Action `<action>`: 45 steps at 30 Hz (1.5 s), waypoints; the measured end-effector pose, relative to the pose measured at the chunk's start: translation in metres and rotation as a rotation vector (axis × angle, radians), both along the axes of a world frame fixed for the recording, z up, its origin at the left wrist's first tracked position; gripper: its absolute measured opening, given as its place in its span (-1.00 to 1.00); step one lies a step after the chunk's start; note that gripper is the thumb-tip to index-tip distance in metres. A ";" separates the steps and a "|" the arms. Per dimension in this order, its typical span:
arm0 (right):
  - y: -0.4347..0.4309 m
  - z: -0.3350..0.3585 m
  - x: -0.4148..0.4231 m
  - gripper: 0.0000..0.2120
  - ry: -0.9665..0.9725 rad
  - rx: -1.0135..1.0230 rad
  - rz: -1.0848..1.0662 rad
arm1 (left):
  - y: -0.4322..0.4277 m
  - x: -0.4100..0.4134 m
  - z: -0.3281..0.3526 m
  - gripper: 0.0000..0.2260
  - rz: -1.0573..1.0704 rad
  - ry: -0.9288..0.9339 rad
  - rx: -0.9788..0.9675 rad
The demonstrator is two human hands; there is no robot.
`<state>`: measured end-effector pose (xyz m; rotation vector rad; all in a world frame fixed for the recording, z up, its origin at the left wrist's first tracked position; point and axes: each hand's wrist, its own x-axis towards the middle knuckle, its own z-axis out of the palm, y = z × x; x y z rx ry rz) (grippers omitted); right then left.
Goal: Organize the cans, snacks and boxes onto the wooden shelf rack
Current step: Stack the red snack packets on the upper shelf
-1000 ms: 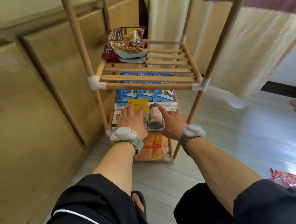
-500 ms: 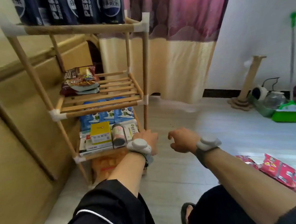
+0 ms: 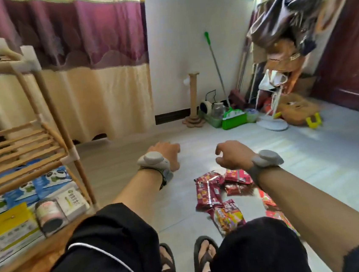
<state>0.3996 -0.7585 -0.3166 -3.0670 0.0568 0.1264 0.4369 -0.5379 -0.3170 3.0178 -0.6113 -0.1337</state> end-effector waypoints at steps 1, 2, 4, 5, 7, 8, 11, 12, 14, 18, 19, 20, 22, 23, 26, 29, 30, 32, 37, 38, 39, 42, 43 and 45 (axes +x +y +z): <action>-0.017 0.001 -0.003 -0.64 0.021 -0.004 -0.057 | -0.015 0.004 -0.003 -0.54 -0.045 -0.001 -0.022; -0.034 -0.002 0.000 -0.65 0.040 0.008 -0.094 | -0.028 0.007 -0.008 -0.55 -0.074 -0.002 -0.046; -0.053 -0.011 -0.003 -0.66 0.066 0.007 -0.151 | -0.045 0.009 -0.025 -0.59 -0.110 -0.017 -0.068; -0.063 -0.021 -0.002 -0.67 0.098 0.009 -0.174 | -0.056 0.012 -0.038 -0.62 -0.131 -0.012 -0.070; -0.083 -0.050 0.005 -0.68 0.171 0.034 -0.197 | -0.077 0.021 -0.068 -0.71 -0.160 0.019 -0.072; -0.083 -0.061 0.005 -0.69 0.194 0.023 -0.186 | -0.076 0.019 -0.078 -0.77 -0.156 0.035 -0.068; -0.106 -0.121 0.026 -0.68 0.318 0.037 -0.188 | -0.101 0.037 -0.126 -0.95 -0.155 0.121 -0.037; -0.105 -0.126 0.024 -0.69 0.340 0.024 -0.176 | -0.099 0.036 -0.130 -0.94 -0.146 0.124 -0.033; -0.113 -0.160 0.036 -0.66 0.416 0.051 -0.190 | -0.114 0.052 -0.166 -0.85 -0.129 0.184 -0.012; -0.122 -0.222 0.059 -0.50 0.523 0.121 -0.188 | -0.129 0.077 -0.223 -0.87 -0.063 0.340 0.025; -0.124 -0.237 0.064 -0.44 0.542 0.132 -0.194 | -0.133 0.084 -0.237 -0.86 -0.042 0.375 0.041; -0.127 -0.253 0.071 -0.39 0.564 0.155 -0.217 | -0.139 0.093 -0.251 -0.83 -0.025 0.402 0.048; -0.132 -0.281 0.078 -0.32 0.589 0.192 -0.241 | -0.148 0.105 -0.274 -0.74 0.009 0.443 0.046; -0.135 -0.297 0.082 -0.29 0.606 0.200 -0.253 | -0.155 0.112 -0.287 -0.69 0.025 0.459 0.048; -0.149 -0.357 0.104 -0.12 0.662 0.248 -0.349 | -0.184 0.140 -0.338 -0.48 0.118 0.520 0.037; -0.154 -0.385 0.110 0.06 0.667 0.242 -0.445 | -0.207 0.153 -0.370 -0.18 0.271 0.532 -0.059; -0.156 -0.397 0.114 0.11 0.680 0.242 -0.474 | -0.216 0.159 -0.386 -0.07 0.352 0.555 -0.103; -0.160 -0.417 0.120 0.17 0.692 0.234 -0.495 | -0.231 0.167 -0.412 0.09 0.471 0.603 -0.187; -0.160 -0.432 0.130 0.16 0.623 0.252 -0.487 | -0.244 0.167 -0.445 0.17 0.495 0.561 -0.272; -0.162 -0.431 0.132 0.16 0.610 0.250 -0.483 | -0.245 0.166 -0.451 0.18 0.497 0.552 -0.268; -0.160 -0.430 0.135 0.16 0.604 0.262 -0.481 | -0.243 0.166 -0.455 0.18 0.495 0.532 -0.254; -0.159 -0.431 0.136 0.19 0.577 0.305 -0.501 | -0.252 0.172 -0.456 0.14 0.524 0.479 -0.236; -0.158 -0.432 0.135 0.18 0.563 0.319 -0.500 | -0.255 0.175 -0.455 0.13 0.545 0.461 -0.231; -0.155 -0.434 0.132 0.14 0.536 0.348 -0.471 | -0.257 0.179 -0.452 0.13 0.565 0.465 -0.189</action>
